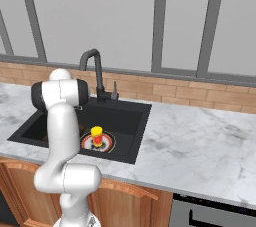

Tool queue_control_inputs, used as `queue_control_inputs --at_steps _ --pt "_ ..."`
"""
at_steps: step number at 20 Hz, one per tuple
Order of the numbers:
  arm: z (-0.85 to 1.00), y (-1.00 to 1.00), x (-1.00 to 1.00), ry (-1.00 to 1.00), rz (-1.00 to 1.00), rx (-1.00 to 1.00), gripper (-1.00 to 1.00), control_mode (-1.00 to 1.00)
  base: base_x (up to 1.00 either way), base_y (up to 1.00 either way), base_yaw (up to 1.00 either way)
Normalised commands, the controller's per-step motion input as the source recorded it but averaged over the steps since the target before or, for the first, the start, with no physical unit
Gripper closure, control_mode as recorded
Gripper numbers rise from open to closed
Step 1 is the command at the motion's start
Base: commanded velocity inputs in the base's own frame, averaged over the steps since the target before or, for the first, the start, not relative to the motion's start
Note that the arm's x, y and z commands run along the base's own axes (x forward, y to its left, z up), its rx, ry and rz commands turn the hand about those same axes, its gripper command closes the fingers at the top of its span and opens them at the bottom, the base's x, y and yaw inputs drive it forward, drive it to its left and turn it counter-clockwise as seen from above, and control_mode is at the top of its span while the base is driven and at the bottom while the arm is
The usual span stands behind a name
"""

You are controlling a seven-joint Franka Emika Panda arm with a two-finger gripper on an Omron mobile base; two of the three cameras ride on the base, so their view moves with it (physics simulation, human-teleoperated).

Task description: Pick the cup and bowl and place them in the sink. Then turn on the water.

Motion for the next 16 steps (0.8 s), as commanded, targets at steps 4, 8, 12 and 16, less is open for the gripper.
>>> queue_control_inputs --at_steps 4,8,12,16 --pt "0.17 0.03 -0.01 0.0 0.0 0.0 -1.0 -1.0 0.0 0.0 0.0" --pt "0.22 -0.02 -0.08 0.0 0.0 0.0 -1.0 -1.0 0.0 0.0 0.0" --pt "0.22 -0.05 -0.06 0.0 0.0 0.0 -1.0 -1.0 0.0 0.0 0.0" --pt "0.29 -0.01 -0.05 0.0 0.0 0.0 -1.0 -1.0 0.0 0.0 0.0"
